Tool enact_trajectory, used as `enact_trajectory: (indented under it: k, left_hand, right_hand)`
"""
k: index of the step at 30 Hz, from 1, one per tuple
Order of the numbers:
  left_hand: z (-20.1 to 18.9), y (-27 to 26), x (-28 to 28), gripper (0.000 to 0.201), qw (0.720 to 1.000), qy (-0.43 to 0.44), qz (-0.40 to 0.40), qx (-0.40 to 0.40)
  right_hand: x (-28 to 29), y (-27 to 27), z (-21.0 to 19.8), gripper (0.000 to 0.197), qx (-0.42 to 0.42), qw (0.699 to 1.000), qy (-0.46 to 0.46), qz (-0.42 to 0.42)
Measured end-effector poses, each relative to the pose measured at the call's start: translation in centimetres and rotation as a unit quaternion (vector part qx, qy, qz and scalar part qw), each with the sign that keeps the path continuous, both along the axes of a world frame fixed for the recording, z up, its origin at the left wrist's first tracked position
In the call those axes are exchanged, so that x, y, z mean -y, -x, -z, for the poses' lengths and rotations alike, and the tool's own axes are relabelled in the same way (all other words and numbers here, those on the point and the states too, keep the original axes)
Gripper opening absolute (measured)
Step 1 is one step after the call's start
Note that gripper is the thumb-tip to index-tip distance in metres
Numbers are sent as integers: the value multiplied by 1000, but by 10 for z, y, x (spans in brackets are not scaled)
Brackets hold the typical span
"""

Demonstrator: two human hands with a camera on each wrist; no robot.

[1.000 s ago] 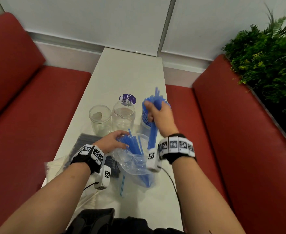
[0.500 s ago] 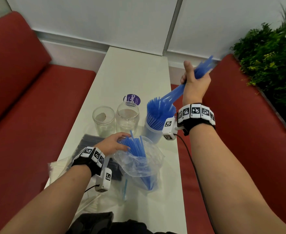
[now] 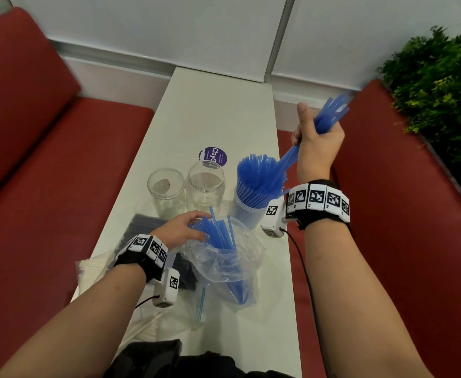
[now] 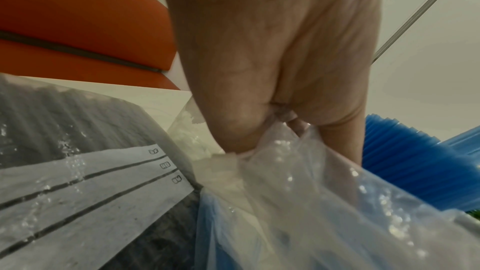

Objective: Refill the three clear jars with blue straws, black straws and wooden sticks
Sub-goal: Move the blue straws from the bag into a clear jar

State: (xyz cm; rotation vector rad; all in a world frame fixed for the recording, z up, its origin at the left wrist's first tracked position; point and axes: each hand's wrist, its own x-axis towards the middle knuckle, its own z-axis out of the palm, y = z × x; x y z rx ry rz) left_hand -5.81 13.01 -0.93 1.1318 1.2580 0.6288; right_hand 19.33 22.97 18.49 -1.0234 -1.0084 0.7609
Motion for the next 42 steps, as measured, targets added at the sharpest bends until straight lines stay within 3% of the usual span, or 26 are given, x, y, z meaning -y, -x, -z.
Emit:
enact_trajectory:
  k: [10, 17, 25, 30, 36, 39, 42]
  left_hand:
    - [-3, 3, 3, 57, 1000, 1, 7, -2]
    - [-2, 6, 2, 56, 1000, 8, 4, -8]
    - [-2, 6, 2, 53, 1000, 14, 2, -6]
    - [-6, 2, 3, 53, 1000, 12, 4, -5]
    - [-10, 2, 6, 55, 1000, 18, -3, 1]
    - [-8, 5, 6, 53, 1000, 17, -1, 0]
    - [-6, 4, 7, 54, 1000, 18, -1, -7]
  right_hand:
    - [-22, 10, -18, 33, 36, 999, 1, 2]
    - [-17, 12, 18, 37, 63, 996, 55, -4]
    - [-1, 3, 25, 33, 4, 999, 14, 35]
    - [-12, 5, 40, 35, 28, 998, 58, 7]
    - [-22, 5, 63, 22, 109, 983, 131, -62]
    - [-22, 5, 52, 8, 120, 986, 100, -62]
    - [-25, 6, 27, 17, 135, 989, 33, -40]
